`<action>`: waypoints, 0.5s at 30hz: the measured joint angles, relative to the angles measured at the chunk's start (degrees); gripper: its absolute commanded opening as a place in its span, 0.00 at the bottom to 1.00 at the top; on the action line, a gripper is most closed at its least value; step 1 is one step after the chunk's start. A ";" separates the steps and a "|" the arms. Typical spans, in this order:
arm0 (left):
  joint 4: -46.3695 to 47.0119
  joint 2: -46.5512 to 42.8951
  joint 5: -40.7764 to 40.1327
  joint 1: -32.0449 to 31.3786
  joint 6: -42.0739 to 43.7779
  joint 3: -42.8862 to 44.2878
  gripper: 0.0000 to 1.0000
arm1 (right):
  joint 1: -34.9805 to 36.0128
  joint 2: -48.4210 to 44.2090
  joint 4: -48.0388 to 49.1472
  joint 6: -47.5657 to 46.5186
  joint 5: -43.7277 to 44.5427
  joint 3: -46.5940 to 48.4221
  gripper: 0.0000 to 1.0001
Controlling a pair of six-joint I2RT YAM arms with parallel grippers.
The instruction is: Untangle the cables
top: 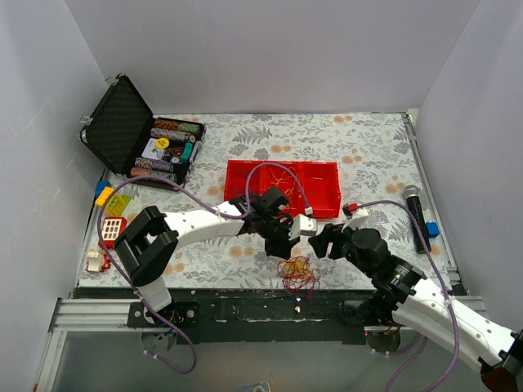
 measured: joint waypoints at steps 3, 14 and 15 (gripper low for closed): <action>0.04 -0.74 -2.78 0.00 -0.22 0.00 0.00 | 0.00 -1.44 1.14 -1.09 -2.05 -0.11 0.81; 0.59 -8.52 -14.49 0.09 -6.23 4.00 0.00 | 0.00 -2.36 9.46 -4.87 -8.66 -3.06 0.86; 0.63 -9.46 -14.49 0.09 -6.80 4.00 0.00 | 0.02 -1.68 10.56 -5.20 -9.49 -3.06 0.86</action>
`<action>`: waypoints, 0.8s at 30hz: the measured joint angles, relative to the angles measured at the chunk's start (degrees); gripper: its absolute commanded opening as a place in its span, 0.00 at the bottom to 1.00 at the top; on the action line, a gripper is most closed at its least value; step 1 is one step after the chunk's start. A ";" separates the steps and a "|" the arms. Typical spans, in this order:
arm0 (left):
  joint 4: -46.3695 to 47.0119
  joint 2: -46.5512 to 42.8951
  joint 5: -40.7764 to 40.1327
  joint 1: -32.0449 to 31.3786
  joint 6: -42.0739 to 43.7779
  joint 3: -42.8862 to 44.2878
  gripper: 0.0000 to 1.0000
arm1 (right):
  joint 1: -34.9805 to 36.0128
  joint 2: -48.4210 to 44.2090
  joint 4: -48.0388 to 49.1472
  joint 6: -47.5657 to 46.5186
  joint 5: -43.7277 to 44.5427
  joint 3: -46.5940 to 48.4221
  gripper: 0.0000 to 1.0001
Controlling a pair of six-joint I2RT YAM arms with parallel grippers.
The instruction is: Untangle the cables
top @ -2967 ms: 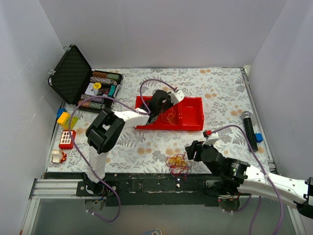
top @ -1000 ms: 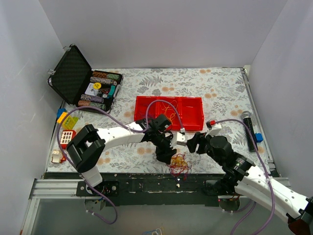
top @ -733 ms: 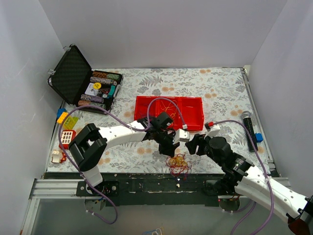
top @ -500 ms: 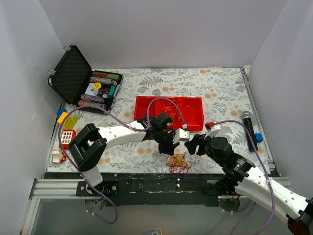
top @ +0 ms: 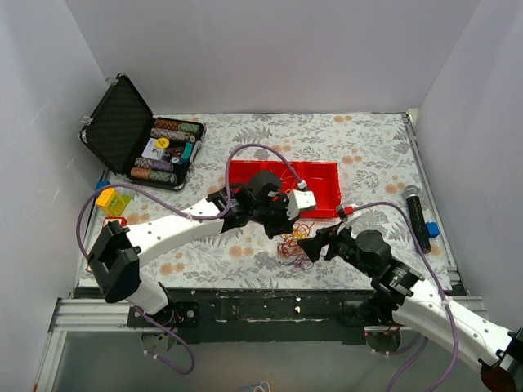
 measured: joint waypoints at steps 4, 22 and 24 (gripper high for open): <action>0.09 -3.72 0.37 0.00 -2.40 0.00 0.00 | 1.31 3.58 3.37 -1.73 -1.57 0.04 0.86; -6.16 -4.59 8.81 -0.79 -4.17 7.56 0.00 | 8.79 16.63 13.16 -6.97 10.49 3.82 0.73; -7.45 -4.81 9.51 -0.59 -3.89 9.64 0.00 | 8.96 18.34 14.51 -6.71 10.75 3.30 0.72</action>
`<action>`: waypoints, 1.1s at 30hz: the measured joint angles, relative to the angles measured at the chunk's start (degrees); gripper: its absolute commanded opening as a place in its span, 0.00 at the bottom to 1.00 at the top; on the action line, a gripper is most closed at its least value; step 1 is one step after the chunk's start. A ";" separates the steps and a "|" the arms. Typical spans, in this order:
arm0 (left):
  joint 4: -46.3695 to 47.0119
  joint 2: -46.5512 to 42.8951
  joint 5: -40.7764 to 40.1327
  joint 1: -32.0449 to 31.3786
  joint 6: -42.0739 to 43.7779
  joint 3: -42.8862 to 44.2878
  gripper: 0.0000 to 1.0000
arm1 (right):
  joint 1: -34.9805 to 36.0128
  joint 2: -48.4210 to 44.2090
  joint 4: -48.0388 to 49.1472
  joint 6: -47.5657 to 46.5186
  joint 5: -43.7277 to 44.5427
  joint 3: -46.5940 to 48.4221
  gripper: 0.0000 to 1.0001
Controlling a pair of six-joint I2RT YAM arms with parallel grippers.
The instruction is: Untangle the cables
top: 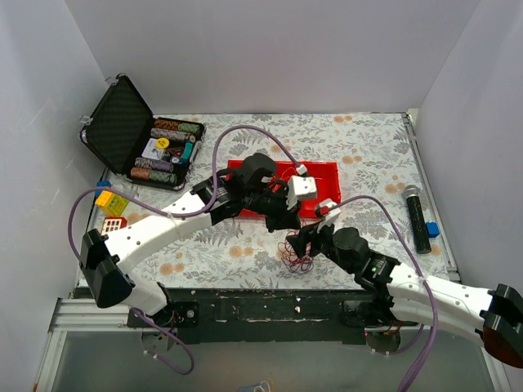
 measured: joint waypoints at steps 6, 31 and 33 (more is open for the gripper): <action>-0.98 -3.39 0.98 -0.42 1.86 6.10 0.00 | 0.13 3.87 3.45 3.96 -0.42 -4.98 0.71; 47.39 -4.09 -22.51 -0.68 14.43 38.47 0.00 | 5.44 7.39 9.55 16.31 -0.44 -13.03 0.74; 52.46 -3.15 -24.28 -0.68 16.68 40.59 0.00 | 5.77 7.74 9.90 16.48 -0.26 -13.03 0.74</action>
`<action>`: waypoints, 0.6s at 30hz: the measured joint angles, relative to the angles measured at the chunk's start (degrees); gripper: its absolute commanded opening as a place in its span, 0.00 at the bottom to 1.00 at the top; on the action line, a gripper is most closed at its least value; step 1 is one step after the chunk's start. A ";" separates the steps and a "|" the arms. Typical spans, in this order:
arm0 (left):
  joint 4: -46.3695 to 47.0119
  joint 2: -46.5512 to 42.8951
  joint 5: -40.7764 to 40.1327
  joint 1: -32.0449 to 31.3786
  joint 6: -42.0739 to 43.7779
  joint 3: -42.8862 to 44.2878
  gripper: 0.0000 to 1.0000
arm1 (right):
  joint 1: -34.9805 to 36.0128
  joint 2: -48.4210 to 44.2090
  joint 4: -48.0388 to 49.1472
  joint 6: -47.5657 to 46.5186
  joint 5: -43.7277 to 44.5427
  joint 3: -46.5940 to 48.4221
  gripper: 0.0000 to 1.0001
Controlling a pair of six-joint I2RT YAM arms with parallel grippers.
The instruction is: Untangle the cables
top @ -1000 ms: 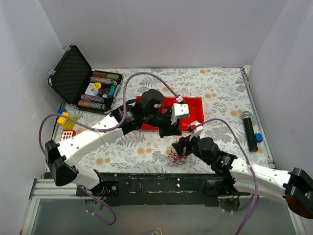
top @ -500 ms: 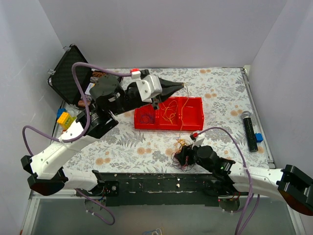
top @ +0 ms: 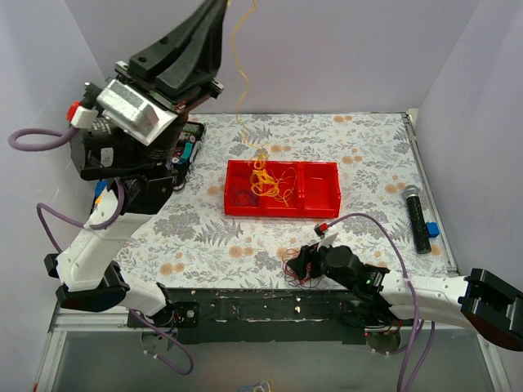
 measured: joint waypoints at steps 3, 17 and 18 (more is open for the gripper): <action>5.33 0.81 -1.53 0.02 2.40 1.46 0.00 | 0.35 0.31 0.24 0.13 0.24 0.00 0.74; 1.90 -5.75 -0.83 0.00 2.64 -15.43 0.00 | 1.07 -11.91 -17.14 -10.16 2.82 16.76 0.90; 1.14 -6.60 -0.55 0.02 2.36 -17.38 0.00 | 1.07 -11.91 -18.01 -11.78 2.67 20.00 0.90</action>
